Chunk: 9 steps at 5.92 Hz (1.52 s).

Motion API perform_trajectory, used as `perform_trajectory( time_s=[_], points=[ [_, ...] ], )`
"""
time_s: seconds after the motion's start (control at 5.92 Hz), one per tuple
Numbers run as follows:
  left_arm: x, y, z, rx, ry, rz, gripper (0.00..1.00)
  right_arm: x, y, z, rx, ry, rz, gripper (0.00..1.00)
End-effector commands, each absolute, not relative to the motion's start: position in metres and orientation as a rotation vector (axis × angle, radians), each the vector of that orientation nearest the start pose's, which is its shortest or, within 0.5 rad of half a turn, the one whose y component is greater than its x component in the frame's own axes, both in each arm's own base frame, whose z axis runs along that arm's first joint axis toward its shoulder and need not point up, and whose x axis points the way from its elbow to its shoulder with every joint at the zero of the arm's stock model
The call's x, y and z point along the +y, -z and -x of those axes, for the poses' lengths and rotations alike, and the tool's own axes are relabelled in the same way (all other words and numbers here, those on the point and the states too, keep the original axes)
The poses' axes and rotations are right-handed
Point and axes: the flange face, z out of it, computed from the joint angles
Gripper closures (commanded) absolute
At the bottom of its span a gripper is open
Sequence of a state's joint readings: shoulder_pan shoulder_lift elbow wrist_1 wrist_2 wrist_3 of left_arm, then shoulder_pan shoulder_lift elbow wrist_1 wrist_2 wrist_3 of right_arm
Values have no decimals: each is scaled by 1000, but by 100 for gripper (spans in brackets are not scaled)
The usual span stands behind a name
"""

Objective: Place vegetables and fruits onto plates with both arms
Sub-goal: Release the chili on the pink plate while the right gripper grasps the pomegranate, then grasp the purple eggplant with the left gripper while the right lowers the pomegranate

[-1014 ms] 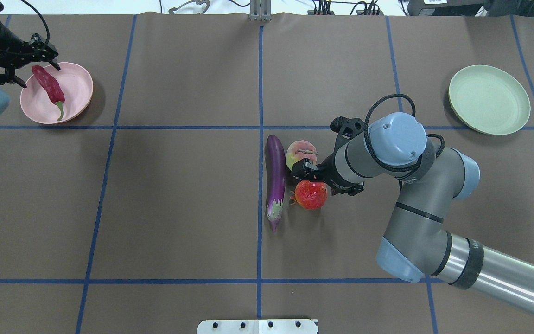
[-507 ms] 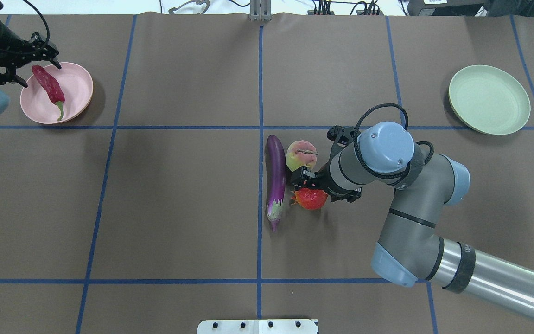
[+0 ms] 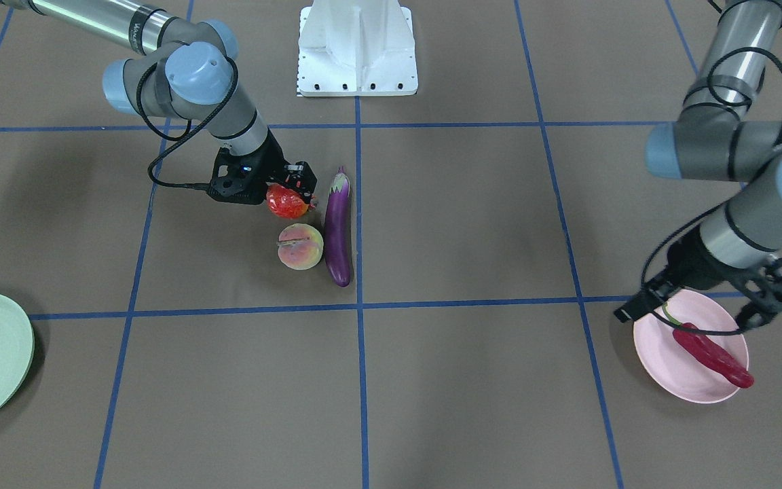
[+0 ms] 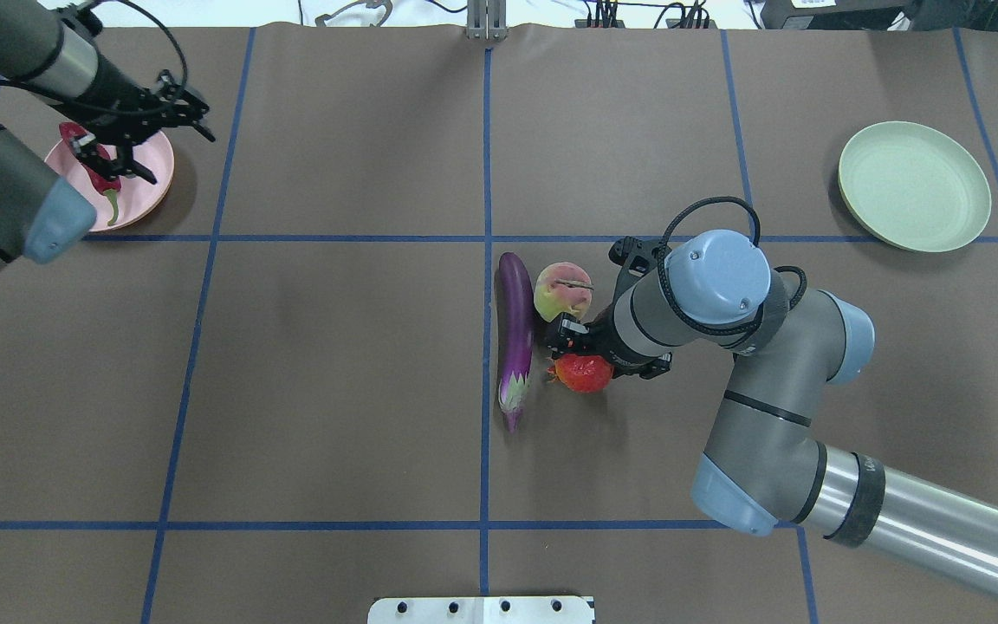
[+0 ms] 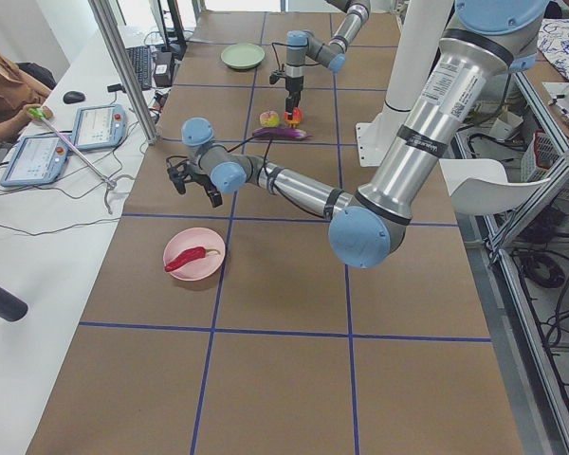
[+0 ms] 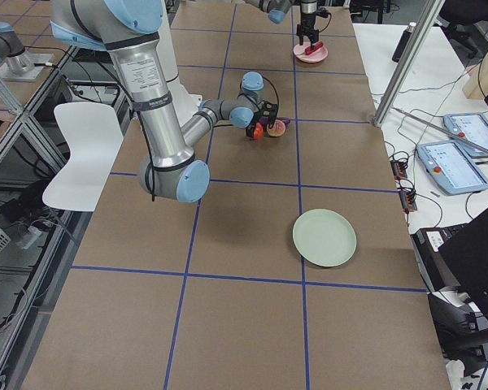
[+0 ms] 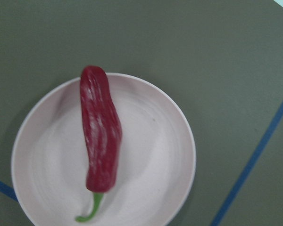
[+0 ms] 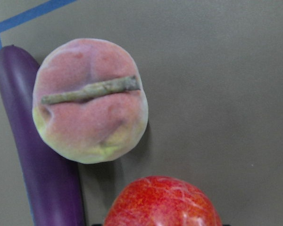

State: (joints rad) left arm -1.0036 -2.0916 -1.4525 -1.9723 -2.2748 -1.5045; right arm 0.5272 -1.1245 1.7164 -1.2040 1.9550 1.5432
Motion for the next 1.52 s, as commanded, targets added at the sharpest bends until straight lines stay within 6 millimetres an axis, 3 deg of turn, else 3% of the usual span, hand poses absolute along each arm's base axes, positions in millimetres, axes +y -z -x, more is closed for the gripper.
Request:
perform_trajectory(
  time_s=[0.0,0.17,0.34,0.51,0.68,0.85,1.01,1.18,1.35],
  points=[
    [-561,-262,-432,1075,530,171,0,-461,-279,440,-1068,-319,102,100],
    [-525,-229,-469,1104,479,129,0,-511,-284,380,-1080,-364,83,100],
    [-489,-195,-514,1134,413,109,3,-561,-319,335,-1051,-400,91,100],
    [-468,-188,-540,1129,384,78,7,-604,-355,291,-1005,-408,40,100],
    [-456,-192,-560,1110,249,23,10,-642,-390,233,-977,-425,16,100],
    [-453,-204,-575,1073,193,11,9,-663,-427,198,-935,-418,-2,100],
    [-467,-186,-606,1054,181,13,9,-681,-487,166,-869,-401,7,100],
    [-483,-164,-635,1035,185,22,10,-684,-520,156,-834,-389,25,100],
    [-481,-169,-646,1018,180,33,10,-685,-549,156,-798,-412,64,100]
  ],
)
